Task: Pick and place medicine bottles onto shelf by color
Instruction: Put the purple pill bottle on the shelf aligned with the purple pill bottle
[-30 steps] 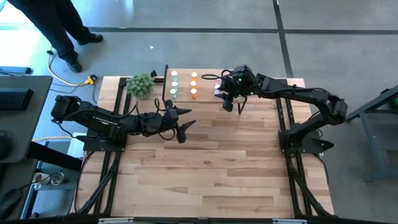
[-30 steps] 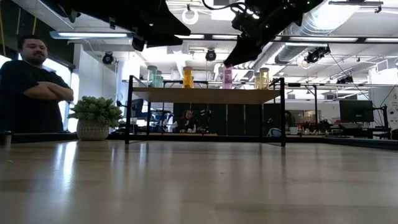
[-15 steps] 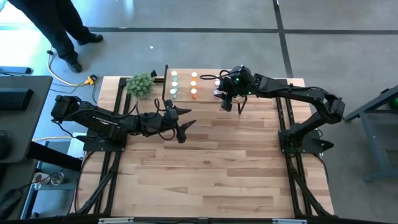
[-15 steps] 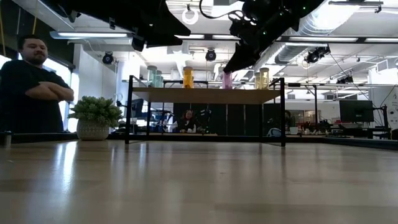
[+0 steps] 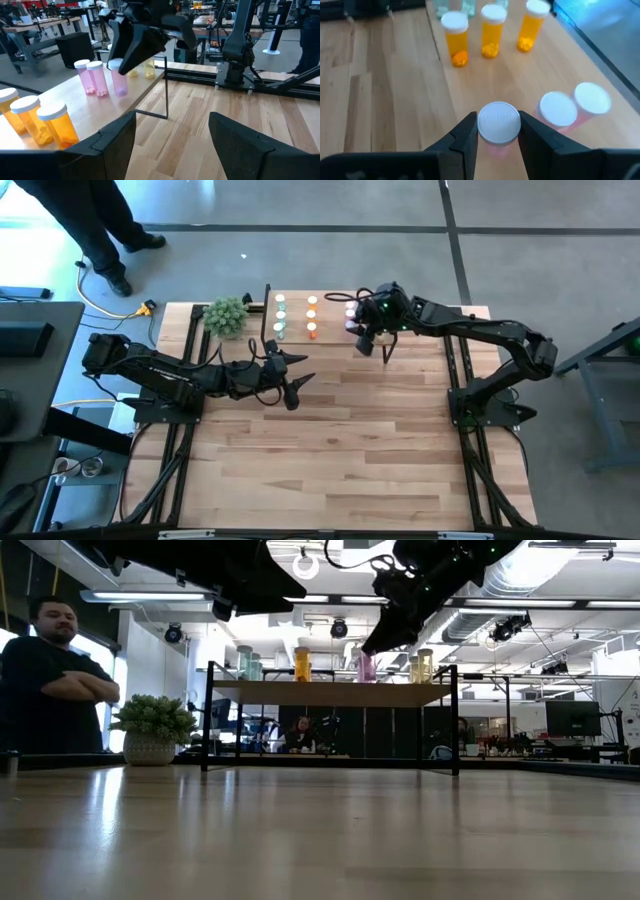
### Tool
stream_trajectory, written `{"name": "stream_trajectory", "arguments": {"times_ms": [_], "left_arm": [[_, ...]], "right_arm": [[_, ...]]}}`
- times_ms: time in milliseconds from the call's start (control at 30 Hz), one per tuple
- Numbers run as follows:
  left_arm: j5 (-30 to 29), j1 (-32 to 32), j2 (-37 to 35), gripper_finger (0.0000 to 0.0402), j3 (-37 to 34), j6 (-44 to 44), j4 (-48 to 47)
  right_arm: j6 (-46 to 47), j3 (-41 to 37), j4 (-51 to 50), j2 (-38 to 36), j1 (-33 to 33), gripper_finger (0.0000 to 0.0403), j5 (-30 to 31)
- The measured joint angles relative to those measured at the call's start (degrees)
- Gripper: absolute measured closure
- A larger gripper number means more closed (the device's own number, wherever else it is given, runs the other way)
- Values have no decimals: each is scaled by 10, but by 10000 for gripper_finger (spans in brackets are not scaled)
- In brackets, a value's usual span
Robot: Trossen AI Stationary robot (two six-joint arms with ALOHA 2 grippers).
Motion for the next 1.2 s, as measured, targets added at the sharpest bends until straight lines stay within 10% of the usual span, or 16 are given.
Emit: {"name": "stream_trajectory", "arguments": {"times_ms": [1200], "left_arm": [[0, 0, 0, 163, 0, -1, 0]], "right_arm": [[101, 0, 5, 15, 12, 295, 24]]}}
